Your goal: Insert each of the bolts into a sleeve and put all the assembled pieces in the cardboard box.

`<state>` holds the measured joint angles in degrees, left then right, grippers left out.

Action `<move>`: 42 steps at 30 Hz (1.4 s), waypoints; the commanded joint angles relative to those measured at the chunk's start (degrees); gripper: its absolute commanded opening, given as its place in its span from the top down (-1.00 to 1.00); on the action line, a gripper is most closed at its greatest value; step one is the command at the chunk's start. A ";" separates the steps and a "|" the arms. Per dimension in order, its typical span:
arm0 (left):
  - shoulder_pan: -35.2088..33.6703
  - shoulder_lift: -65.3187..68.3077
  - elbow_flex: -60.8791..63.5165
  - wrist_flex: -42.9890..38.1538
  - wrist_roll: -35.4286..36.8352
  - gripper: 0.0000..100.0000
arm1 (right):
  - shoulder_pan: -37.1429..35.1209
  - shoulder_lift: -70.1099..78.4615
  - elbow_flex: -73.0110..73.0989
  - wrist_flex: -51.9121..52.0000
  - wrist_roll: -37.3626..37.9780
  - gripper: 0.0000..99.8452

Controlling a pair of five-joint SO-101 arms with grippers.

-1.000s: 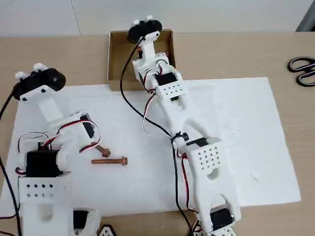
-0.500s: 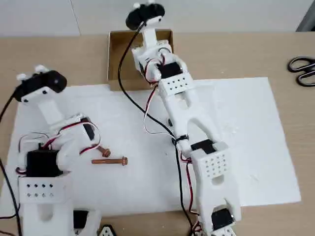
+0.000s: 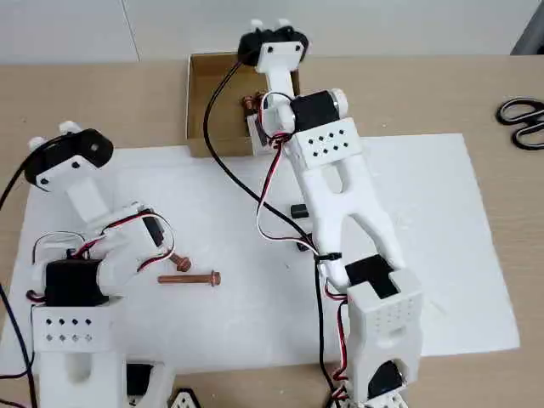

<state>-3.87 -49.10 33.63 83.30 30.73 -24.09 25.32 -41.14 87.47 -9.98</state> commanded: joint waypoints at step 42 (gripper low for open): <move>-0.26 -0.35 -1.71 3.08 4.13 0.99 | -2.42 -20.35 31.30 10.86 -14.07 0.63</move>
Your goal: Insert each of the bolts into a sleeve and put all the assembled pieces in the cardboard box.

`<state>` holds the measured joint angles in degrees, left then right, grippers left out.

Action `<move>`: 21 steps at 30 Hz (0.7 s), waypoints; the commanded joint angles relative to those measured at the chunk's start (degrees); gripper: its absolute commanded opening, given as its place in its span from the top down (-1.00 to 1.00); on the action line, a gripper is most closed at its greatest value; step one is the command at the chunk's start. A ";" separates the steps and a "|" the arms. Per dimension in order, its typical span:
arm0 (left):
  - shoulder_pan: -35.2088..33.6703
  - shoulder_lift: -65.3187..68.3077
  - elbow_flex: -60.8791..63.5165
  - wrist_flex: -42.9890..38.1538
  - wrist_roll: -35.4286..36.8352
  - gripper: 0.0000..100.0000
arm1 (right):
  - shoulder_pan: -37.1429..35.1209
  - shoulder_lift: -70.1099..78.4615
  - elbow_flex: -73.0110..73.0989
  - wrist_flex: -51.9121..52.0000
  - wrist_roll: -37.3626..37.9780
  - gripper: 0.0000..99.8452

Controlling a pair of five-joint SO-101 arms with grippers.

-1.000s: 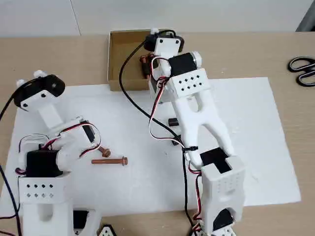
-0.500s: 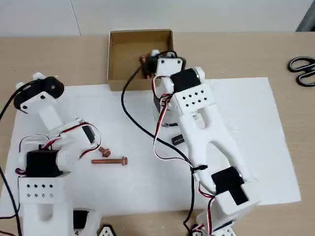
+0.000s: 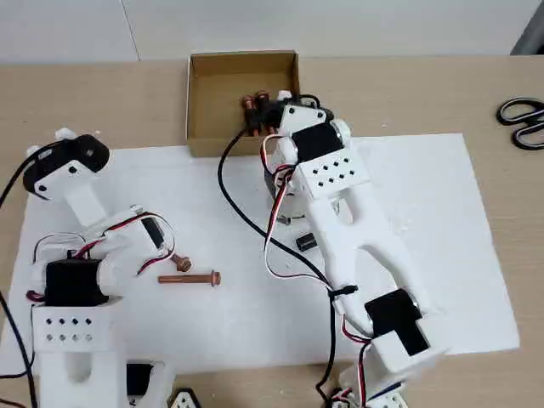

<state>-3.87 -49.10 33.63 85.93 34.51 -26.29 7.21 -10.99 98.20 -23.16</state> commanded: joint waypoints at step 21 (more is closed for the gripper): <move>0.09 -0.35 -1.89 1.49 0.18 0.99 | -0.04 11.56 -5.45 -5.41 -28.92 0.63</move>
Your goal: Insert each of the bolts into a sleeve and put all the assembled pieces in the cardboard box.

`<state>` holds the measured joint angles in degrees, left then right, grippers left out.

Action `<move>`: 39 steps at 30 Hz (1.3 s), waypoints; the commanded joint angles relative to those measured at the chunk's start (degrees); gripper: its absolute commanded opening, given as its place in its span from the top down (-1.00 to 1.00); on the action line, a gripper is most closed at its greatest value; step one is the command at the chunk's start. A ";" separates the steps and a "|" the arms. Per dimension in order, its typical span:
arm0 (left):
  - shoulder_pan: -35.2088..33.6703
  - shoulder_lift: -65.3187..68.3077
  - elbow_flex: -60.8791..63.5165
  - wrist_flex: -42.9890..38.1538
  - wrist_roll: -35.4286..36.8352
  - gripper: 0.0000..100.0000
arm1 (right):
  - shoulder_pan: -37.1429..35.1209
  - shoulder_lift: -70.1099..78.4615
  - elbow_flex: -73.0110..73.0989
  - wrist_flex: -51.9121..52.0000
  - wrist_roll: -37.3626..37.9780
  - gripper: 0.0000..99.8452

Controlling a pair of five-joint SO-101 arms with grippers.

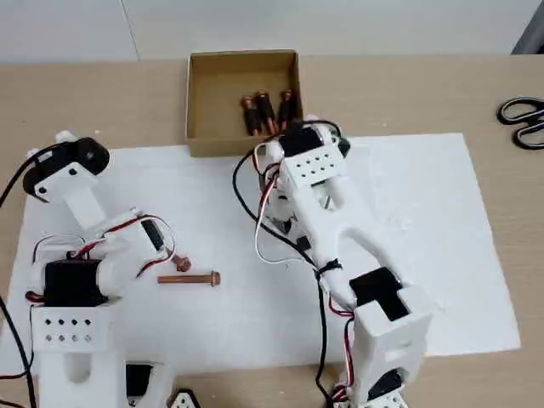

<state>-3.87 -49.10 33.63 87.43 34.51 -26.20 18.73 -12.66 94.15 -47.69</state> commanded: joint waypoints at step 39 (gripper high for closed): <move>-0.18 -0.26 -1.63 -4.66 0.09 0.99 | 4.00 9.27 -1.85 1.71 -11.87 0.63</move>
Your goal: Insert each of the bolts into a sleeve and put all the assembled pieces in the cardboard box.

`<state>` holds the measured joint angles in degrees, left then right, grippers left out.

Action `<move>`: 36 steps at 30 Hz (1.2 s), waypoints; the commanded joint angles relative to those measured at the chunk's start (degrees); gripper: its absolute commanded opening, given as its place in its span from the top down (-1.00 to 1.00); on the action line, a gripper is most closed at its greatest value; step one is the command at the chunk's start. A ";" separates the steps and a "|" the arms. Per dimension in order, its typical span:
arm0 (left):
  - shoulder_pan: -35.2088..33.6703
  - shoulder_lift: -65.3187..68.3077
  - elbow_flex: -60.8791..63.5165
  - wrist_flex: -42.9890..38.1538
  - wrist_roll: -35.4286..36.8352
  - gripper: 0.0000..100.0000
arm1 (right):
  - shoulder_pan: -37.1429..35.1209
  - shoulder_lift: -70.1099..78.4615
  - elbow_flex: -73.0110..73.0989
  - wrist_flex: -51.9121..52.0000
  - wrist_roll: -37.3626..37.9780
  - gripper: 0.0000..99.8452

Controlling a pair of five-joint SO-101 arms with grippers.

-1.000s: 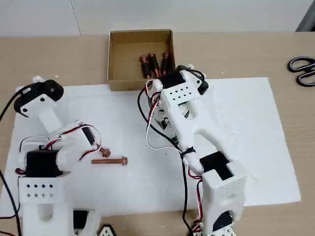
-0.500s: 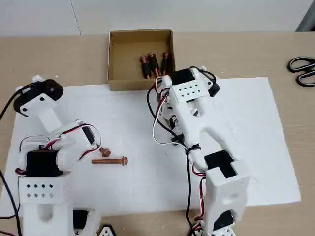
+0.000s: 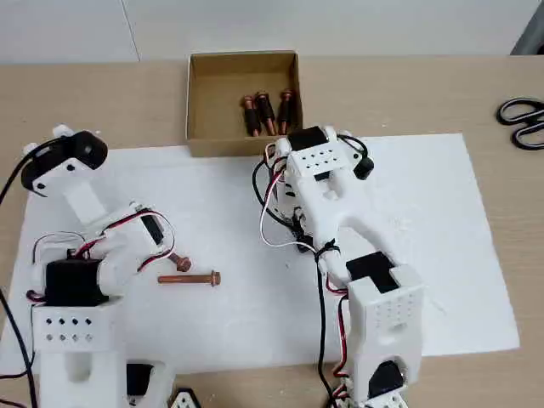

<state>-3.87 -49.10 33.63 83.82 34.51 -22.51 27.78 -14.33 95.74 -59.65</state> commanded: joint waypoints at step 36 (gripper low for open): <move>0.09 -0.26 -1.54 -0.09 0.35 0.99 | 4.79 5.41 -5.36 0.48 2.90 0.66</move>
<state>-3.87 -49.10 33.63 83.82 34.51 -19.96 33.58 -16.88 95.30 -57.27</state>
